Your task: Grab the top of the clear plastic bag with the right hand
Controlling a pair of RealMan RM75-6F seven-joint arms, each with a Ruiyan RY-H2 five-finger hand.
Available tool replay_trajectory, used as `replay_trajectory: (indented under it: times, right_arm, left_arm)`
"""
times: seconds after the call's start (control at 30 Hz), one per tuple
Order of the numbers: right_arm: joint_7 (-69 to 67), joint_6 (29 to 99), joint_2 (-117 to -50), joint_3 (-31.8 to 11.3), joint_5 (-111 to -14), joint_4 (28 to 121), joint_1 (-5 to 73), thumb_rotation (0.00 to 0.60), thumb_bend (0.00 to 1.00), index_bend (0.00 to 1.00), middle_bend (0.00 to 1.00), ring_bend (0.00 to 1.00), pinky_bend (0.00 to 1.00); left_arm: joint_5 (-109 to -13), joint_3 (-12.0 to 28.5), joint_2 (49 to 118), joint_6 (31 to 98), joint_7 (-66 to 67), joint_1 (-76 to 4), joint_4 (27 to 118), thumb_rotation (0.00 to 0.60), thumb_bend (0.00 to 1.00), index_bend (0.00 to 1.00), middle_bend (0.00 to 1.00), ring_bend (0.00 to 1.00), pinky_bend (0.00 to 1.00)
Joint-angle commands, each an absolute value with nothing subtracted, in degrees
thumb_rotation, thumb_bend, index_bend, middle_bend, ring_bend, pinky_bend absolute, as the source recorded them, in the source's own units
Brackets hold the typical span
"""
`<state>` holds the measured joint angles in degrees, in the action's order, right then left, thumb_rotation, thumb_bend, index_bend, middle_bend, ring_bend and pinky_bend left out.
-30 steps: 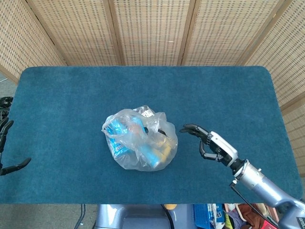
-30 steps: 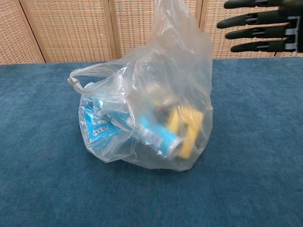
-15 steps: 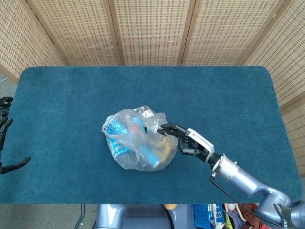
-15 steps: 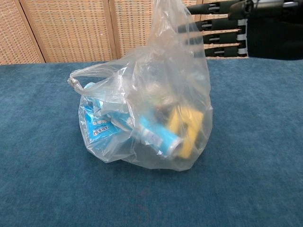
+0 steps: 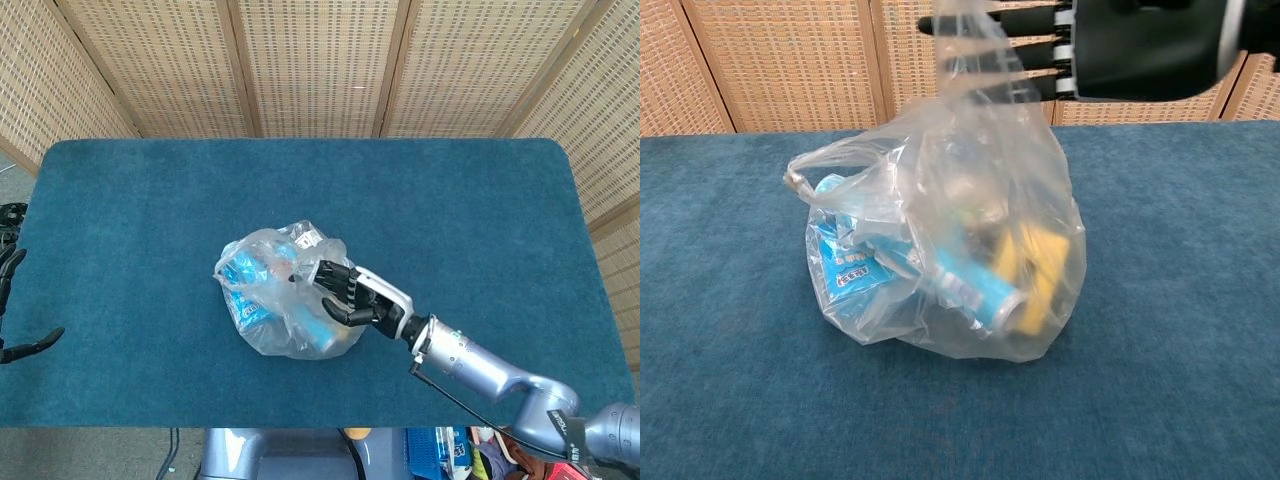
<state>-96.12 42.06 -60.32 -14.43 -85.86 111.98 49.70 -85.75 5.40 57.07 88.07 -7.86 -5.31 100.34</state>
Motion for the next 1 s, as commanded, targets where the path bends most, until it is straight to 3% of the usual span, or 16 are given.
replay_trajectory:
  times: [0.03,0.27,0.53,0.83,1.0]
  right_arm:
    - [-97.1,40.8,-62.0,-15.1,-85.0,111.0,51.1,0.6,0.53,0.21,0.22,0.05,0.0]
    - [-100.3,39.7,-65.6,-17.4,-81.6,109.9,53.0,0.6,0.49,0.21,0.22,0.05,0.0]
    - [-103.0,33.4,-67.4,-19.2,-77.2,108.9,55.8,0.6,0.26,0.26,0.24,0.04,0.0]
    - [-105.2,28.6,-70.1,-21.0,-78.1,106.5,57.9,0.6,0.24,0.31,0.24,0.04,0.0]
    - [-103.7,27.6,-72.1,-21.5,-75.2,104.8,58.4,0.6,0.25,0.27,0.24,0.03,0.0]
  left_arm:
    - [-85.7,5.4,57.1,88.0,-7.9,-5.4,100.3,0.6,0.16,0.0,0.0,0.0,0.0]
    - [-85.5,5.6,57.0,88.0,-8.4,-5.3,100.1,0.6,0.16,0.0,0.0,0.0,0.0]
    - [-85.2,5.6,56.9,87.5,-8.8,-5.6,100.0,0.6,0.16,0.0,0.0,0.0,0.0]
    - [-85.2,5.6,56.9,87.2,-9.0,-5.7,100.0,0.6,0.16,0.0,0.0,0.0,0.0]
    - [-85.1,5.6,56.8,87.1,-9.4,-5.7,99.9,0.6,0.15,0.0,0.0,0.0,0.0]
